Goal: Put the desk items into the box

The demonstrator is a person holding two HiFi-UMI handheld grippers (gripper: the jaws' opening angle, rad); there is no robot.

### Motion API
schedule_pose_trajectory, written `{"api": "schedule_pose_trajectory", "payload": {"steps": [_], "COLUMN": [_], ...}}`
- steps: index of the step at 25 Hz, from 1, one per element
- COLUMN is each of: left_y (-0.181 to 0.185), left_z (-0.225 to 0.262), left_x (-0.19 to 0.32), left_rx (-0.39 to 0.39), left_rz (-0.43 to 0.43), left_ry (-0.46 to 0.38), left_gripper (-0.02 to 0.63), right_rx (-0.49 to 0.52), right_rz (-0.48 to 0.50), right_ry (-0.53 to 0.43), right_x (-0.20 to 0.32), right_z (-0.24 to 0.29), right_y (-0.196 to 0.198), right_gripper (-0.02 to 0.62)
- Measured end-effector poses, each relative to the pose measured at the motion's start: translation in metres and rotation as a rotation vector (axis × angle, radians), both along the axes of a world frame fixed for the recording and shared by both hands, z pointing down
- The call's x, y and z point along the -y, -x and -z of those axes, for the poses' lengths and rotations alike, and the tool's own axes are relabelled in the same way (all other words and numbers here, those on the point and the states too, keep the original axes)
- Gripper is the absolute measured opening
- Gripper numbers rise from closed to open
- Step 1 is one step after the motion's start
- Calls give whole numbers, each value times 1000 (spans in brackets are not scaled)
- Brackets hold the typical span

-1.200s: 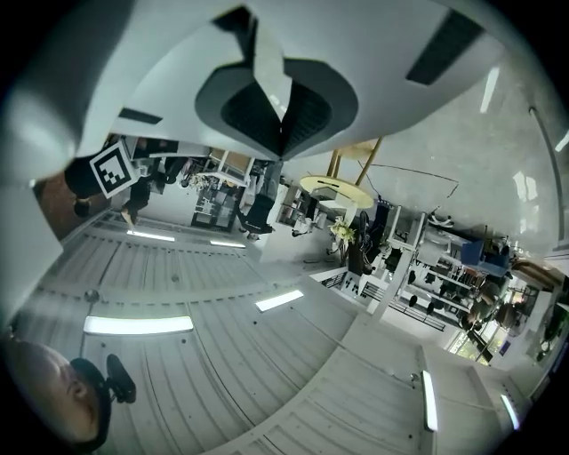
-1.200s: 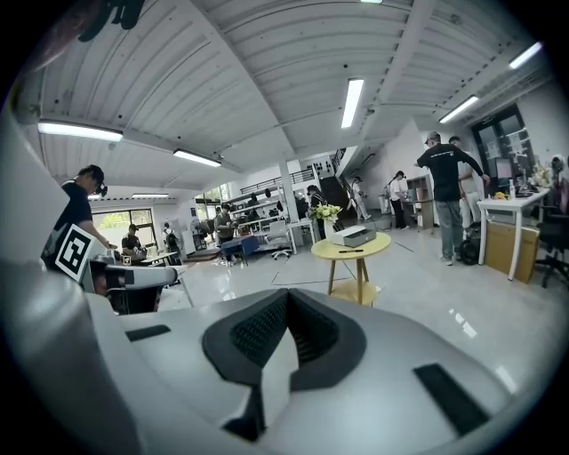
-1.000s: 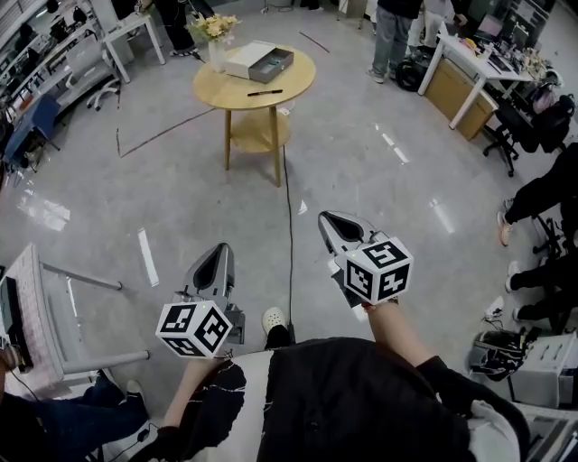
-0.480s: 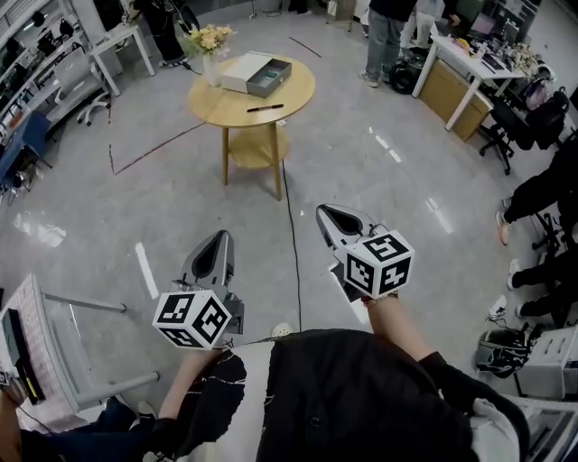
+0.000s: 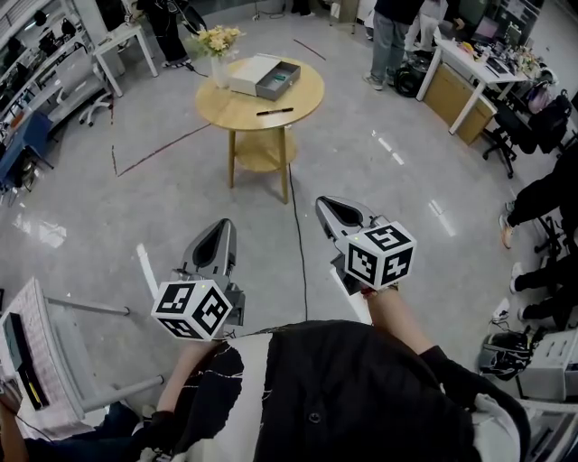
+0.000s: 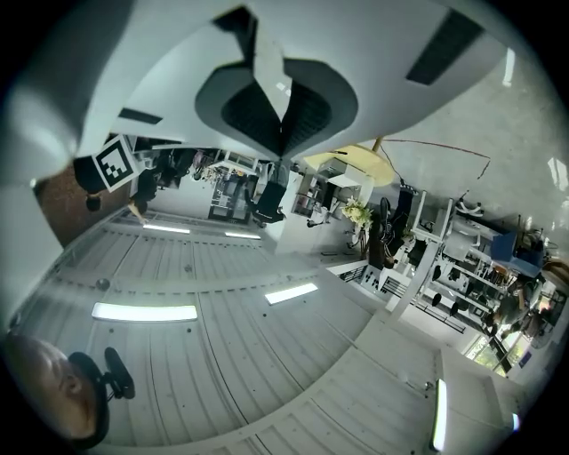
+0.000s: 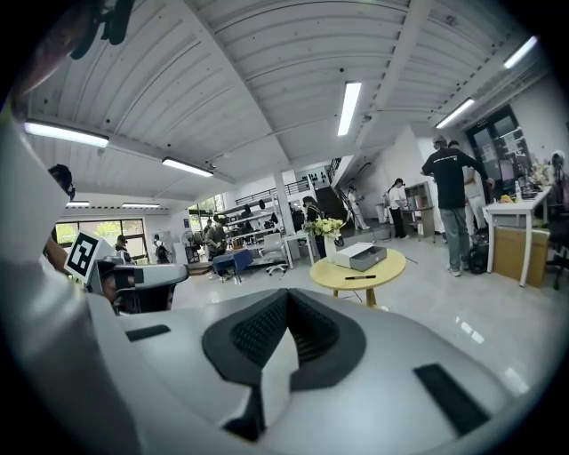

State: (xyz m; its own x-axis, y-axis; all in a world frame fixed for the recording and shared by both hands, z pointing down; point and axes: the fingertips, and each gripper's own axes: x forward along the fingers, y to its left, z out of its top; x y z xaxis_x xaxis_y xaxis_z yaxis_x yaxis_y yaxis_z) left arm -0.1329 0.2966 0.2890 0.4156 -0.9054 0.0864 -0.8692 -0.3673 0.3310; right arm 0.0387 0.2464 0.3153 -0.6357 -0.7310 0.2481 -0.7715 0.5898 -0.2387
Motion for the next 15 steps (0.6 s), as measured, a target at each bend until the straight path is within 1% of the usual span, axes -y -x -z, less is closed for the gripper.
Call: {"api": "schedule_pose_trajectory", "payload": {"steps": [3, 7, 10, 12, 15], "left_y": [7, 9, 5, 3, 7], "left_z": [-7, -27, -42, -48, -51], "left_x": [2, 1, 6, 11, 20], "left_rx": [3, -25, -38, -48, -56], "left_rz": [-2, -29, -44, -54, -47], "left_ry": [24, 94, 135, 152, 155], "left_gripper": [9, 9, 9, 9, 9], "right_rx": [-5, -22, -31, -16, 23], "right_rz": [9, 17, 7, -3, -2], "right_ry": [6, 39, 65, 83, 97], "right_x": [4, 1, 6, 13, 22], "right_z": [-4, -19, -30, -34, -33], "right_y": [8, 14, 10, 7, 10], "right_gripper": [5, 5, 5, 5, 5]}}
